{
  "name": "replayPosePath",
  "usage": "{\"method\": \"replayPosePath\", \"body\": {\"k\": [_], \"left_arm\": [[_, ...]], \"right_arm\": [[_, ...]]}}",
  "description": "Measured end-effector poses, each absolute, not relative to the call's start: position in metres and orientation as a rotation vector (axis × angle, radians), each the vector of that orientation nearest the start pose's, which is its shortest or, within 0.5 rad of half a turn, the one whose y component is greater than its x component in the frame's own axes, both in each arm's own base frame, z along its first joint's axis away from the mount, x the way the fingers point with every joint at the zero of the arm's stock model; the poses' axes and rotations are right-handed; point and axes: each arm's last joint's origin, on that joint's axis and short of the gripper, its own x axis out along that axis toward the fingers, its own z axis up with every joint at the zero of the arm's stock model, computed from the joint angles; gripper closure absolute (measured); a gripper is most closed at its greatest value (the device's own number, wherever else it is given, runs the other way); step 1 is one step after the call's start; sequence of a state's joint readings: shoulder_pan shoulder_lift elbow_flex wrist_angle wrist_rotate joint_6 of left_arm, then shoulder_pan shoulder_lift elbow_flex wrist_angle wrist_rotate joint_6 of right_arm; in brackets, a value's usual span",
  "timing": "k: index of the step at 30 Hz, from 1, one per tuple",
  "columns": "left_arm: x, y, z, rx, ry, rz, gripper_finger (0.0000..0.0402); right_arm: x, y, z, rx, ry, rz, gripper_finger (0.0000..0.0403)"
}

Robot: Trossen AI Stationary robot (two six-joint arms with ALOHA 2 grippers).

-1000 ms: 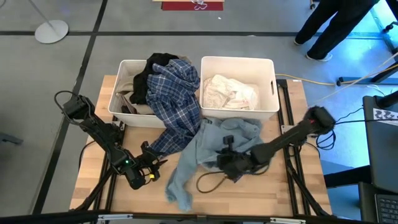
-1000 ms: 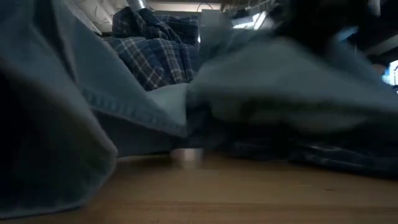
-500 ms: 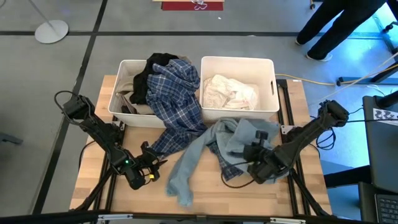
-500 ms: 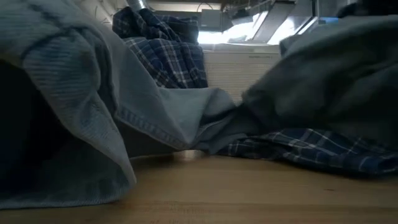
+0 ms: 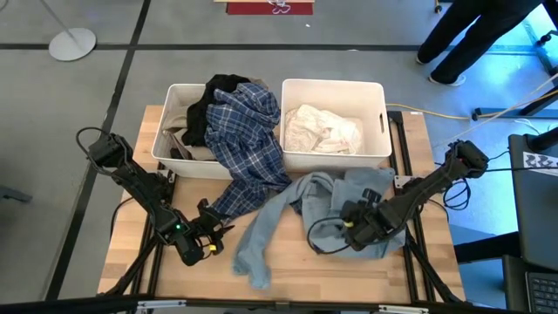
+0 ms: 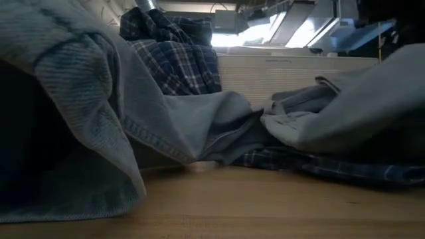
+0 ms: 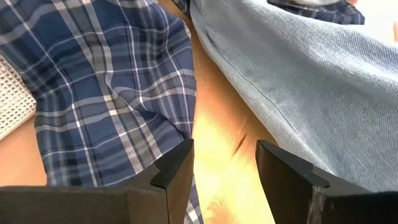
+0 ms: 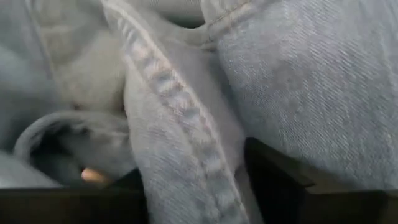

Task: Sort clothes
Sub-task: Put the blue checkered shirt into the left white bin

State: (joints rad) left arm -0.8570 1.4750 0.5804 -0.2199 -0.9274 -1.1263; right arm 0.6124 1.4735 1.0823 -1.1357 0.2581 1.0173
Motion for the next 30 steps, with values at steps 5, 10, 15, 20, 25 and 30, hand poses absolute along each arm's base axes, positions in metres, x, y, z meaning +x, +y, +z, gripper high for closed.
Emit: {"method": "replayPosePath", "body": {"k": [5, 10, 15, 20, 25, 30], "left_arm": [[0.170, -0.161, 0.137, -0.206, 0.543, 0.411, 0.0237], [0.174, -0.166, 0.145, -0.175, 0.541, 0.387, 0.0237], [0.176, -0.168, 0.161, -0.130, 0.559, 0.371, 0.0237], [0.168, -0.159, 0.177, -0.114, 0.565, 0.379, 0.0237], [0.159, -0.146, 0.184, -0.064, 0.537, 0.458, 0.0237], [0.158, -0.130, 0.171, -0.085, 0.504, 0.570, 0.0237]], "right_arm": [[0.211, 0.137, 0.251, 0.367, 1.480, -0.336, 0.0156], [0.224, 0.139, 0.291, 0.397, 1.370, -0.265, 0.0122], [0.246, 0.140, 0.321, 0.091, 0.956, -0.245, 0.0114], [0.267, 0.136, 0.322, -0.144, 0.713, -0.309, 0.0114], [0.286, 0.116, 0.298, -0.192, 0.694, -0.308, 0.0114], [0.309, 0.092, 0.270, -0.151, 0.588, -0.239, 0.0113]]}}
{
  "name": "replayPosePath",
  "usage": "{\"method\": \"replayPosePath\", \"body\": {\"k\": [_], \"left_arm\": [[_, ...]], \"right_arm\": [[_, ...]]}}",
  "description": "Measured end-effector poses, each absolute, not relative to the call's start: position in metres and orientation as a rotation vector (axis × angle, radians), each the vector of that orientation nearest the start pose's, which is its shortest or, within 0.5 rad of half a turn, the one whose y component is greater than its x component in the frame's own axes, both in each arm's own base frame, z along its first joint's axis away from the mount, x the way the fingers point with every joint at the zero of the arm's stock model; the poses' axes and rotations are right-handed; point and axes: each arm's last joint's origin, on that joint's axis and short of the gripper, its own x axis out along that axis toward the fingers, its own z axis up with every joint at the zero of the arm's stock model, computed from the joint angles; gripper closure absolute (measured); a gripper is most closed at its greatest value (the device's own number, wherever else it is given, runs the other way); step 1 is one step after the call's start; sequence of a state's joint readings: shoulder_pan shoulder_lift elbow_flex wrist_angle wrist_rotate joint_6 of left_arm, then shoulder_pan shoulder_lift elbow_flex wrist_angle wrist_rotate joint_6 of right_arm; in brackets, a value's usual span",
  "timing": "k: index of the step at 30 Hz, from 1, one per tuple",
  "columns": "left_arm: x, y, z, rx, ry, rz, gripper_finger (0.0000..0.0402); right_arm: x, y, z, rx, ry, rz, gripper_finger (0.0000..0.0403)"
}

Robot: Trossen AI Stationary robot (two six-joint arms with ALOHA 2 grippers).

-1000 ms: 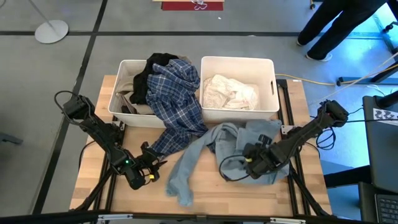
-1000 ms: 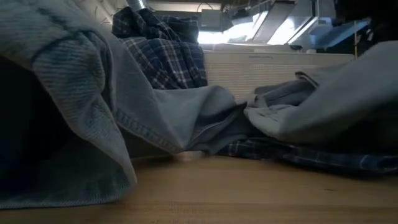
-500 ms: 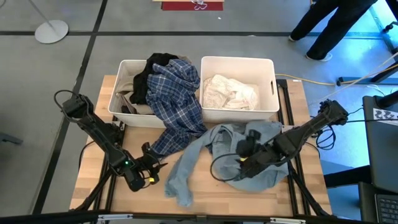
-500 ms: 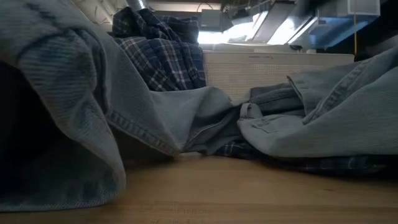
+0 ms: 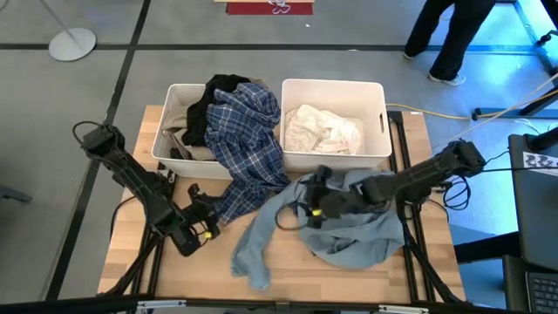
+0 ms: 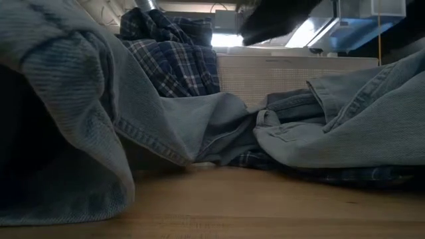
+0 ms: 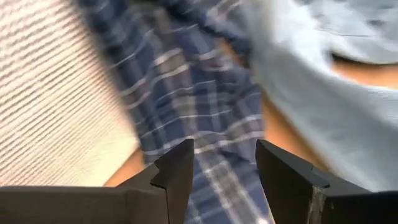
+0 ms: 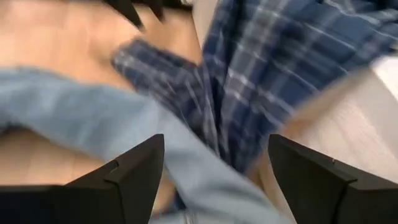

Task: Sort clothes
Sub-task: Put the blue checkered shirt into the left white bin

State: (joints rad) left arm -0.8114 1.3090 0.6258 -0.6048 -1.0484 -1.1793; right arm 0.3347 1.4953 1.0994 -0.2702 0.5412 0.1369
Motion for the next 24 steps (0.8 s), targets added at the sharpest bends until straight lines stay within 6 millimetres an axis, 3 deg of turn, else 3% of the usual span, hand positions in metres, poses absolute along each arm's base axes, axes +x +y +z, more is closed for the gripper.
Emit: {"method": "replayPosePath", "body": {"k": [4, 11, 17, 24], "left_arm": [[0.160, -0.115, 0.157, -0.120, 0.490, 0.629, 0.0237], [0.167, -0.104, 0.143, -0.085, 0.472, 0.627, 0.0237], [0.169, -0.099, 0.135, -0.065, 0.457, 0.615, 0.0237], [0.171, -0.095, 0.136, -0.037, 0.465, 0.624, 0.0237]], "right_arm": [[0.324, 0.077, 0.250, -0.136, 0.522, -0.184, 0.0113], [0.344, 0.051, 0.223, -0.183, 0.563, -0.245, 0.0113], [0.355, 0.029, 0.204, -0.149, 0.601, -0.313, 0.0113], [0.374, 0.021, 0.189, -0.109, 0.511, -0.290, 0.0113]]}}
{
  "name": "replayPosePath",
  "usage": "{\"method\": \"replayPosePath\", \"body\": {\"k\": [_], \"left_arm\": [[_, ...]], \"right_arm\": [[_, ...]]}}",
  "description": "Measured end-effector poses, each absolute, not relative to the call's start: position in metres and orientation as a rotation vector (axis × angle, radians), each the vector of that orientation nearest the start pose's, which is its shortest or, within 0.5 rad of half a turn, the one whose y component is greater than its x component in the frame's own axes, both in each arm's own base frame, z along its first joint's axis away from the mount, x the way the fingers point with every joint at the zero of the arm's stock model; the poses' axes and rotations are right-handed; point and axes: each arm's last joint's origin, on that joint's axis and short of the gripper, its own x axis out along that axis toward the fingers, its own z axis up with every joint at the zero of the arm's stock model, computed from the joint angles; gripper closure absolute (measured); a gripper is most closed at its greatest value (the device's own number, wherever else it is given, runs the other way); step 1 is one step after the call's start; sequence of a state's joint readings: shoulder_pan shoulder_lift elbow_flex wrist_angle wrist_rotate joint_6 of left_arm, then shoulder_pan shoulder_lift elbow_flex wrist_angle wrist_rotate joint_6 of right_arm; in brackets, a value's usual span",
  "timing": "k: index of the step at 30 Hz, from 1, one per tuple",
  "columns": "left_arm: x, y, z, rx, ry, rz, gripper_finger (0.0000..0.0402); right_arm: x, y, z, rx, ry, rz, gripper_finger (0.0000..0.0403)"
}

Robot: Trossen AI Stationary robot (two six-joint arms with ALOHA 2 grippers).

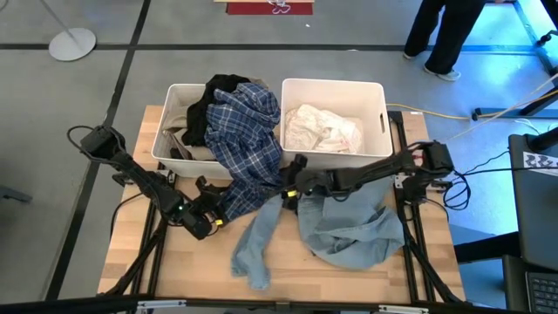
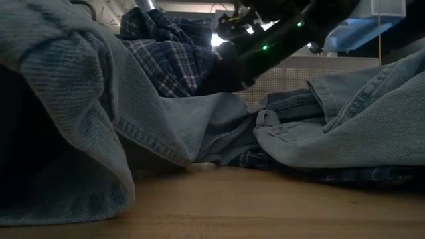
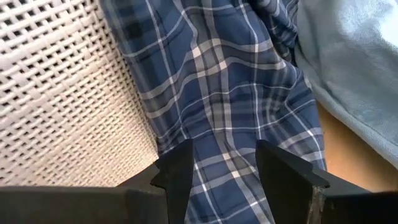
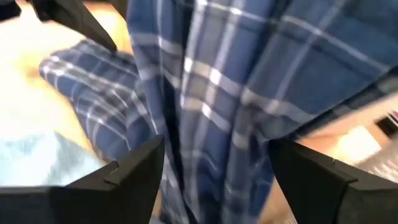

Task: Sort clothes
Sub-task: Put the blue checkered shirt into the left white bin

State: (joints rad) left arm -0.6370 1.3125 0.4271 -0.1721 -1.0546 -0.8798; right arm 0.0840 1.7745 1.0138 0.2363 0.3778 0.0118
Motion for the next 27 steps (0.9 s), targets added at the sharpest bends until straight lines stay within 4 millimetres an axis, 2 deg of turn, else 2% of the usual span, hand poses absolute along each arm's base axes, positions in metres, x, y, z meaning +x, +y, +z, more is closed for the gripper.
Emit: {"method": "replayPosePath", "body": {"k": [12, 21, 24, 27], "left_arm": [[0.172, -0.095, 0.136, -0.038, 0.464, 0.627, 0.0237], [0.172, -0.095, 0.136, -0.039, 0.464, 0.626, 0.0237], [0.172, -0.095, 0.136, -0.043, 0.462, 0.624, 0.0237], [0.172, -0.095, 0.136, -0.045, 0.462, 0.623, 0.0237]], "right_arm": [[0.399, 0.022, 0.158, -0.137, 0.355, -0.278, 0.0122], [0.414, 0.021, 0.148, -0.159, 0.328, -0.281, 0.0144], [0.420, 0.022, 0.150, -0.207, 0.328, -0.272, 0.0180], [0.424, 0.022, 0.155, -0.238, 0.316, -0.269, 0.0249]]}}
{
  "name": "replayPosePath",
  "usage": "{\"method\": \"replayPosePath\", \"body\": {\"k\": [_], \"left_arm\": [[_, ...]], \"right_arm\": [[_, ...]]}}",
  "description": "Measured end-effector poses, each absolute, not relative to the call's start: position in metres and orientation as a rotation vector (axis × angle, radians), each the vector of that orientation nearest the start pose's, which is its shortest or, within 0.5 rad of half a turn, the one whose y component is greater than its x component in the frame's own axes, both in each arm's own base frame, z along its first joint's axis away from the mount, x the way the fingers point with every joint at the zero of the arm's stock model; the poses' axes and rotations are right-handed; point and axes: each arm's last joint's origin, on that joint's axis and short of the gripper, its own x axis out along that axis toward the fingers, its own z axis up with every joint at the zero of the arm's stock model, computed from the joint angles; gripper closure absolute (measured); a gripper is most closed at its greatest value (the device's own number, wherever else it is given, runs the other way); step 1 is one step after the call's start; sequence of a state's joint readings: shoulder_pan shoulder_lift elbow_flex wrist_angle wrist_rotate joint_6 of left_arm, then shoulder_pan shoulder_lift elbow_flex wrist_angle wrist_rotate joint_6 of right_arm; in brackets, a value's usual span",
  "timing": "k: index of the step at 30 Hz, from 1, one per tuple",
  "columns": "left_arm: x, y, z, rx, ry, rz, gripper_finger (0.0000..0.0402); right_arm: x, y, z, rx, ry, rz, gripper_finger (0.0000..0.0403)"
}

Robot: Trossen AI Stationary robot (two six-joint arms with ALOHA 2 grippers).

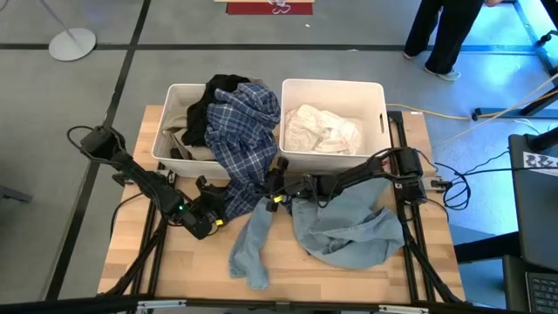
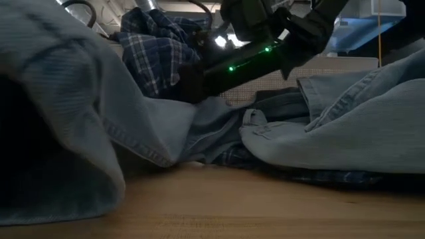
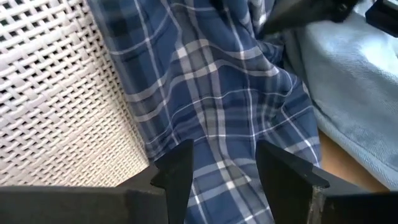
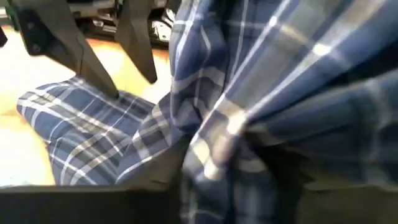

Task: Sort clothes
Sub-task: Put the blue checkered shirt into the left white bin

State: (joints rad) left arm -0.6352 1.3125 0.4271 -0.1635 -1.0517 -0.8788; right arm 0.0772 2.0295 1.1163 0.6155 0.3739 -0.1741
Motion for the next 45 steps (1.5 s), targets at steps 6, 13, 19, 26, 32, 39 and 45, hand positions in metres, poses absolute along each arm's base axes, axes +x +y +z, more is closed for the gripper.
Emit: {"method": "replayPosePath", "body": {"k": [6, 13, 19, 26, 32, 39, 45], "left_arm": [[0.176, -0.099, 0.141, -0.054, 0.479, 0.589, 0.0237], [0.184, -0.113, 0.159, -0.018, 0.472, 0.522, 0.0237], [0.183, -0.119, 0.181, -0.054, 0.433, 0.483, 0.0237], [0.173, -0.114, 0.215, -0.078, 0.351, 0.422, 0.0237], [0.164, -0.105, 0.238, -0.079, 0.262, 0.433, 0.0237], [0.154, -0.095, 0.257, -0.068, 0.208, 0.412, 0.0237], [0.147, -0.088, 0.280, -0.042, 0.108, 0.391, 0.0237]], "right_arm": [[0.422, 0.024, 0.187, -0.280, 0.262, -0.262, 0.0390], [0.403, 0.035, 0.238, -0.347, 0.215, -0.240, 0.0387], [0.388, 0.046, 0.263, -0.368, 0.203, -0.217, 0.0389], [0.379, 0.052, 0.290, -0.446, 0.128, -0.207, 0.0394], [0.382, 0.052, 0.333, -0.542, 0.008, -0.225, 0.0398], [0.384, 0.048, 0.386, -0.694, -0.106, -0.278, 0.0396], [0.385, 0.017, 0.411, -0.726, -0.188, -0.278, 0.0395]]}}
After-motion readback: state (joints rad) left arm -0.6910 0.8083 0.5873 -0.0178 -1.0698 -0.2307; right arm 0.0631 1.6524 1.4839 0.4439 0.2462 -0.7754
